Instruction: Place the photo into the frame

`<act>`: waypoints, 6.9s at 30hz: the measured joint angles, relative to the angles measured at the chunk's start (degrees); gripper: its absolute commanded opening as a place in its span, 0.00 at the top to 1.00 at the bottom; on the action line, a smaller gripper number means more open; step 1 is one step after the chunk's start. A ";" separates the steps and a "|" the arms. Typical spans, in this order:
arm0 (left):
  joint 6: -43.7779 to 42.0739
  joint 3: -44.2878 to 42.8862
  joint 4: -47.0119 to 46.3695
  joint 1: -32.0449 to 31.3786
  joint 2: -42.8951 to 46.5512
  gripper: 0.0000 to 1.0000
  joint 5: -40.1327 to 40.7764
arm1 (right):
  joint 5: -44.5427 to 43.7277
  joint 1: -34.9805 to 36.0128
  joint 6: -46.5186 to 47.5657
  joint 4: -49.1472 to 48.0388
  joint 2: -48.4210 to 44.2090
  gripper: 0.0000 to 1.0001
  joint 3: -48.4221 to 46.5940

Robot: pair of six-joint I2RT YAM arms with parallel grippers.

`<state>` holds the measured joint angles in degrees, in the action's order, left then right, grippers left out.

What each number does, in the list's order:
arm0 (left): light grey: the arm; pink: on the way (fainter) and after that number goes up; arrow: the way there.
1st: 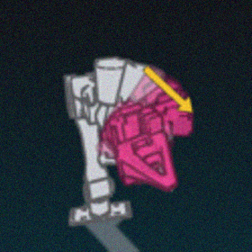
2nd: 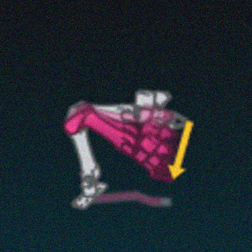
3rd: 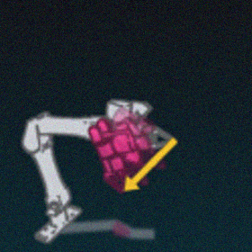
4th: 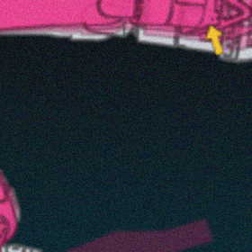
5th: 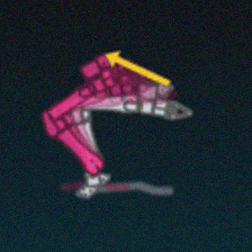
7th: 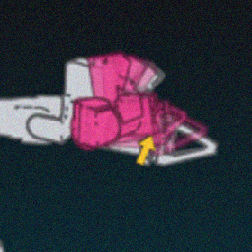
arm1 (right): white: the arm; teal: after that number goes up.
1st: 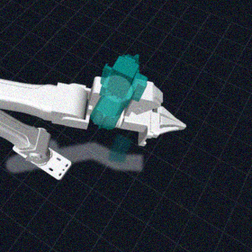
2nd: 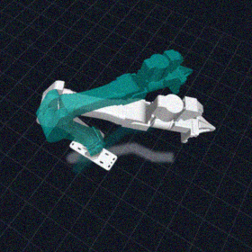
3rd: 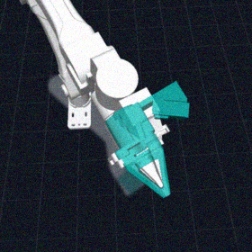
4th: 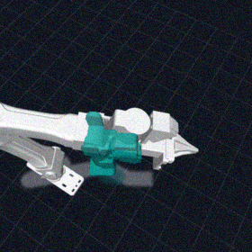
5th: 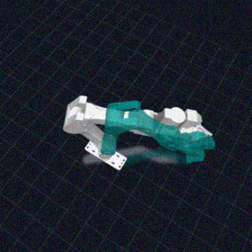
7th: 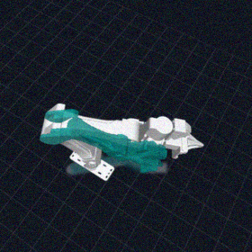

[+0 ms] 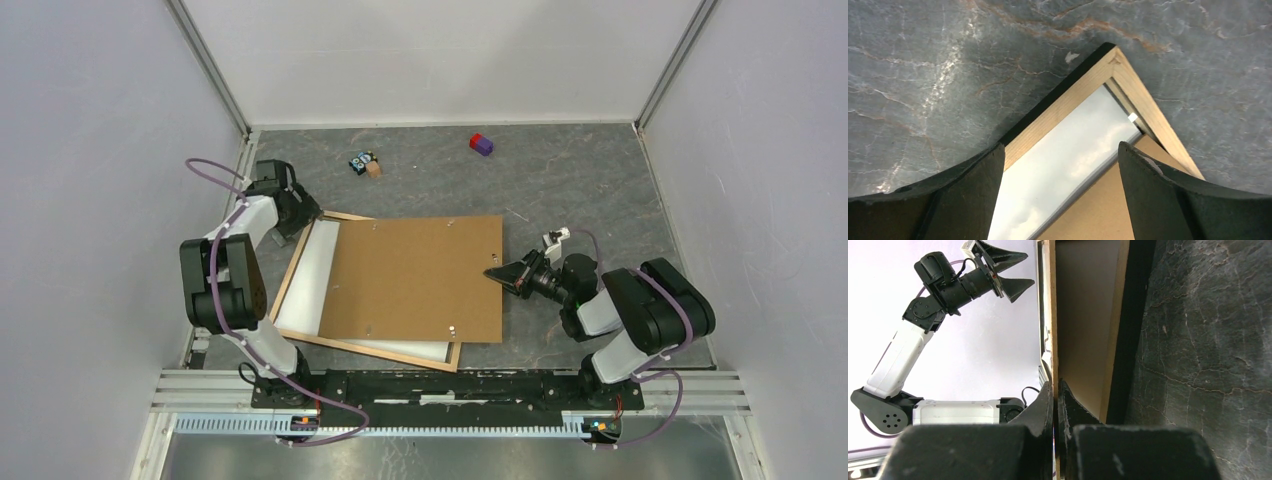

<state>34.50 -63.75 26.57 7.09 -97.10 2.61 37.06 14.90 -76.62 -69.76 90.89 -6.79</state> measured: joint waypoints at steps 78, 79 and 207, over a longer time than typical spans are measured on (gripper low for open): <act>-1.51 2.45 -7.93 3.41 -4.96 0.32 -14.62 | -2.23 4.55 9.53 8.31 11.65 1.00 -14.27; -0.92 3.02 -8.33 3.41 -4.59 0.32 -14.75 | -3.52 5.38 8.46 7.30 11.21 1.00 -13.07; 6.38 6.03 -15.17 -12.11 13.14 0.07 -31.91 | -61.90 25.94 27.58 89.09 7.76 0.30 -49.92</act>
<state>40.88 -57.71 11.40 -5.02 -83.96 -29.30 -24.84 40.84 -49.04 19.33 98.65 -56.71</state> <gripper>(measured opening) 0.932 0.631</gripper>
